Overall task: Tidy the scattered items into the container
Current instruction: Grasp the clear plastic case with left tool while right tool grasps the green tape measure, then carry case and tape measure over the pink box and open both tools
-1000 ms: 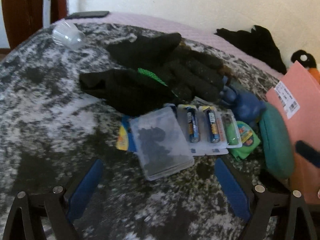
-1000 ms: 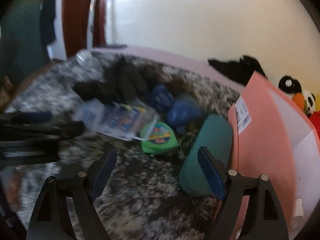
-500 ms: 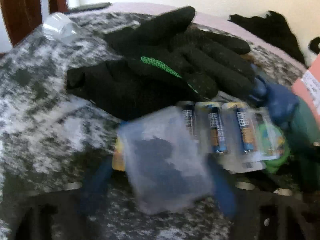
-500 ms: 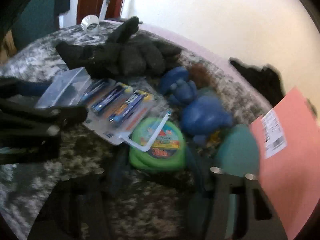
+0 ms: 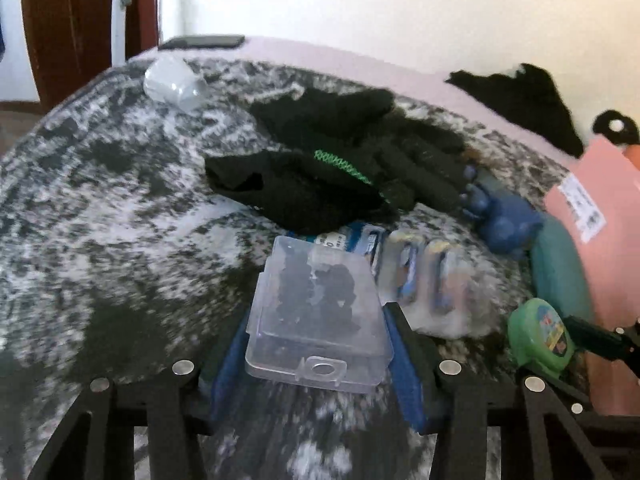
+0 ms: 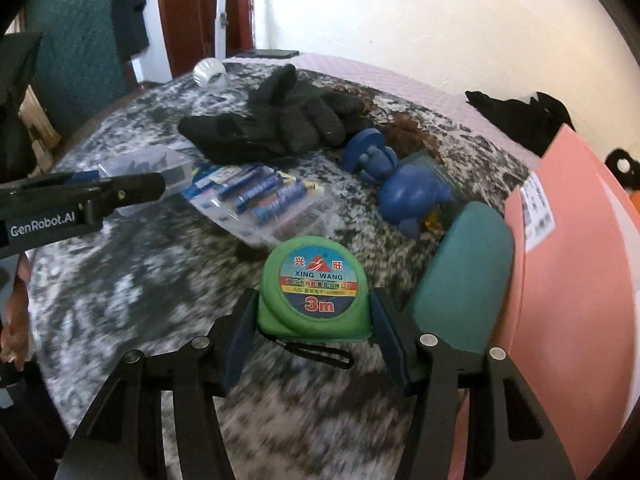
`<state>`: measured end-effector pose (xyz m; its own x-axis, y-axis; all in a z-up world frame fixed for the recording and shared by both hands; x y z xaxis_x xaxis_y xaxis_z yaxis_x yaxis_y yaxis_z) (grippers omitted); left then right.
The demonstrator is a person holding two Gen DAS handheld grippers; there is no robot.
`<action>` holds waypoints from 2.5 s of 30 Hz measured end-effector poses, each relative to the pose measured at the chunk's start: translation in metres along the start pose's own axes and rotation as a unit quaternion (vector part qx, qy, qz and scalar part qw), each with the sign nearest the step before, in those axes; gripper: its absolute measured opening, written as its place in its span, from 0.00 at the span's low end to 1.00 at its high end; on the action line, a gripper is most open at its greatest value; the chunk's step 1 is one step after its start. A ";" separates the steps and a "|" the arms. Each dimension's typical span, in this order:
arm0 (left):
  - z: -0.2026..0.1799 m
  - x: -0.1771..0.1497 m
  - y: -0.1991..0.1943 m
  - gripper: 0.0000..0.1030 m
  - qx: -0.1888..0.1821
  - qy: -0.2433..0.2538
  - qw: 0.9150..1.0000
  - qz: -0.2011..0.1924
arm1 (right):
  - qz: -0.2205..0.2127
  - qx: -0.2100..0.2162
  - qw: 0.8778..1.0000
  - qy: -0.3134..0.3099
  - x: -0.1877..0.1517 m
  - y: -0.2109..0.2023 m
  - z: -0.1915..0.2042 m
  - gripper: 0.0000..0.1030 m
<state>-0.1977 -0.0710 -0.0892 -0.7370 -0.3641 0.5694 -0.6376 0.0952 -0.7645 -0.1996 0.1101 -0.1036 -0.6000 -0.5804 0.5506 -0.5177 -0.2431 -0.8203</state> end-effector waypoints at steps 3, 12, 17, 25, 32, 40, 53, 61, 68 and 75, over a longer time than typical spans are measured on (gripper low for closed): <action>0.001 -0.003 -0.028 0.53 -0.005 0.011 1.000 -0.016 | -0.015 0.004 1.000 0.005 -0.005 -0.027 0.008 0.58; -0.020 -0.020 -0.103 0.53 -0.042 0.045 0.996 -0.066 | -0.084 -0.002 0.996 -0.007 -0.018 -0.108 0.032 0.58; -0.042 -0.033 -0.126 0.53 -0.058 0.064 0.993 -0.074 | -0.103 0.001 0.995 -0.001 -0.033 -0.145 0.037 0.58; -0.095 -0.050 -0.156 0.53 -0.104 0.096 0.986 -0.083 | -0.131 -0.017 0.991 0.019 -0.059 -0.209 0.020 0.58; -0.163 -0.070 -0.189 0.53 -0.164 0.138 0.972 -0.099 | -0.157 -0.055 0.985 0.052 -0.093 -0.268 -0.008 0.58; -0.231 -0.089 -0.210 0.53 -0.232 0.170 0.953 -0.096 | -0.181 -0.107 0.971 0.111 -0.137 -0.325 -0.050 0.58; -0.324 -0.087 -0.199 0.53 -0.271 0.214 0.933 -0.101 | -0.236 -0.215 0.925 0.207 -0.182 -0.384 -0.128 0.58; -0.343 -0.083 -0.125 0.53 -0.232 0.206 0.949 -0.056 | -0.209 -0.215 0.921 0.248 -0.179 -0.333 -0.187 0.58; -0.339 -0.076 -0.080 0.88 -0.183 0.182 0.966 -0.035 | -0.168 -0.222 0.920 0.275 -0.175 -0.273 -0.229 0.73; -0.330 -0.075 -0.096 0.93 -0.169 0.188 0.963 -0.089 | -0.187 -0.210 0.899 0.335 -0.195 -0.270 -0.254 0.90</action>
<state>-0.1555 0.2528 0.0415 -0.5981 -0.0470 0.8001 -0.7511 0.3810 -0.5391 -0.0978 0.4858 0.0499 -0.4961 0.1133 0.8608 -0.8599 0.0732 -0.5052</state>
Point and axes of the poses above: each gripper's, at about its wrist camera, not at the fingertips, and y roughly the way its jaws point, z to its left, x to its top, the point moved 1 cm from there along y, roughly the way its jaws point, and after that the axes turned 13 degrees about -y, right-handed, at the moved point
